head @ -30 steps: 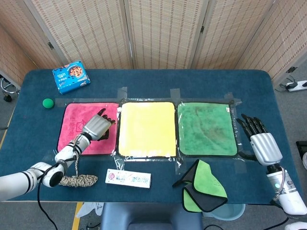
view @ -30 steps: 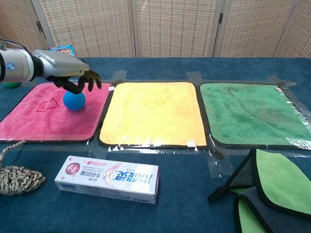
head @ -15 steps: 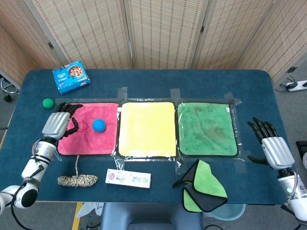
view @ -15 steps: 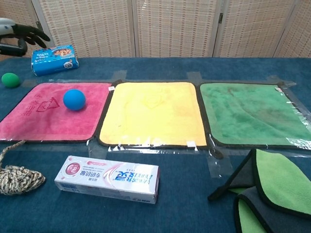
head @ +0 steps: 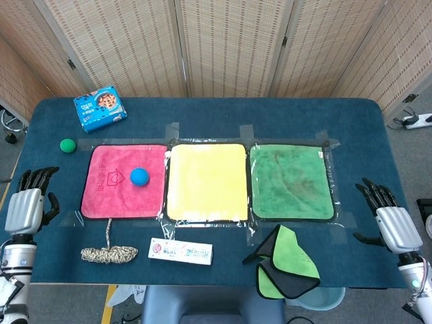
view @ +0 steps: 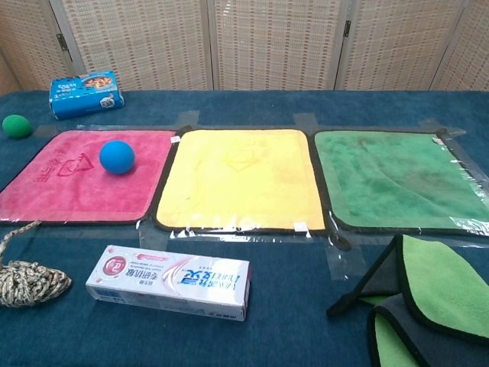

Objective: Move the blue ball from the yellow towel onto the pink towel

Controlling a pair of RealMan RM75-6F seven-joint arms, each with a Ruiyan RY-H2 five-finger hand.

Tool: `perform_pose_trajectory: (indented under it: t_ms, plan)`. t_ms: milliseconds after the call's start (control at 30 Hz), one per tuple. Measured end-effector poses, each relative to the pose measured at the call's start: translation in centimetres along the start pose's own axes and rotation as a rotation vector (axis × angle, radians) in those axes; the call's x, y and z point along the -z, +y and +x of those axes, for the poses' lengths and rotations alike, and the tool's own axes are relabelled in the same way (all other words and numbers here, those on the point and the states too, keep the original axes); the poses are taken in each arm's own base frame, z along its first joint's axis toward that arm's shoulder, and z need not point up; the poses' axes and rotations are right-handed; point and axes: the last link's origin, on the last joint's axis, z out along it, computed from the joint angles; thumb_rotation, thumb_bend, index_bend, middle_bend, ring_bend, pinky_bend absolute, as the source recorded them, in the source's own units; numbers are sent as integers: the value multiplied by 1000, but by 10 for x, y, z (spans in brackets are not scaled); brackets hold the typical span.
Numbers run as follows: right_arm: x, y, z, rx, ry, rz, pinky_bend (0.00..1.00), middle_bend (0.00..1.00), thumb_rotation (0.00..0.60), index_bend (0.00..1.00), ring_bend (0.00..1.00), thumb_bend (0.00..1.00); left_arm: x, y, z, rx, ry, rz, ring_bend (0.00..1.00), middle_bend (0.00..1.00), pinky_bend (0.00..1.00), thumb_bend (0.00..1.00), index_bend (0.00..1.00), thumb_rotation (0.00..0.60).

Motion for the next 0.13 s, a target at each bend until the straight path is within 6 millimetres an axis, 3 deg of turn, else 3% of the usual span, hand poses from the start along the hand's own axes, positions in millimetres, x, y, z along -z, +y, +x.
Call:
perform_pose_trajectory:
  t_ms: [133]
  plan:
    - [15, 0, -3, -14, 20, -32, 0, 0, 600, 0, 0, 76, 25, -5, -3, -37, 33, 16, 120, 167, 5, 842, 173, 600]
